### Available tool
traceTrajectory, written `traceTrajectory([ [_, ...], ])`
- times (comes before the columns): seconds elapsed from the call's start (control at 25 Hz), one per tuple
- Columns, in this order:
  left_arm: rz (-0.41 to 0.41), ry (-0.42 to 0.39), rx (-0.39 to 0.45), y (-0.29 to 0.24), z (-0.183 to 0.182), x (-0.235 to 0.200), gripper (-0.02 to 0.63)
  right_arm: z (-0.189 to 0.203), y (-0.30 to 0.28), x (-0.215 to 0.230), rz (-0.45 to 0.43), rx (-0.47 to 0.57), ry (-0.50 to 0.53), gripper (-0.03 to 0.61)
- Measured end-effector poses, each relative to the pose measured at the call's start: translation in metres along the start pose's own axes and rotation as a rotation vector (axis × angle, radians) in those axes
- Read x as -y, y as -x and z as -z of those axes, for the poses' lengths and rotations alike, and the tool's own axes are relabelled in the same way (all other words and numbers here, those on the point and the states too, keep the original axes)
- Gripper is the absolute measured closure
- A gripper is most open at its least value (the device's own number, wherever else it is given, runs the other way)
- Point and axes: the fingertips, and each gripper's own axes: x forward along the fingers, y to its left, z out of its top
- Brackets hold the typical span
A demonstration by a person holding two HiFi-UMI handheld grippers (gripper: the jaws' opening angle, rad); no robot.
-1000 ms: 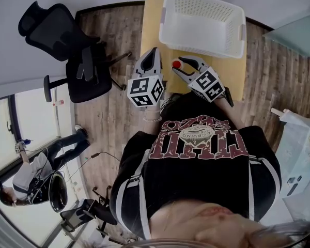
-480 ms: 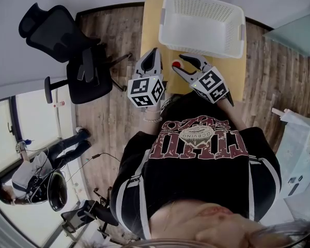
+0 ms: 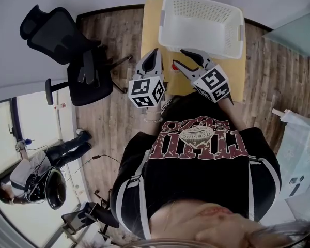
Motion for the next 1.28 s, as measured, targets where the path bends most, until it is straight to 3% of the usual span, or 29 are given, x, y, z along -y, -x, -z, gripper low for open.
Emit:
traceTrajectory([
  [0.4,0.042,-0.017,0.002,-0.004,-0.001,0.024,0.566,-0.028,0.017,0.019,0.078,0.101,-0.039,0.413],
  [1.28,0.127,-0.063,-0.005,-0.02,-0.004,0.069,0.566,-0.028,0.055,0.056,0.187,0.12,-0.06,0.436],
])
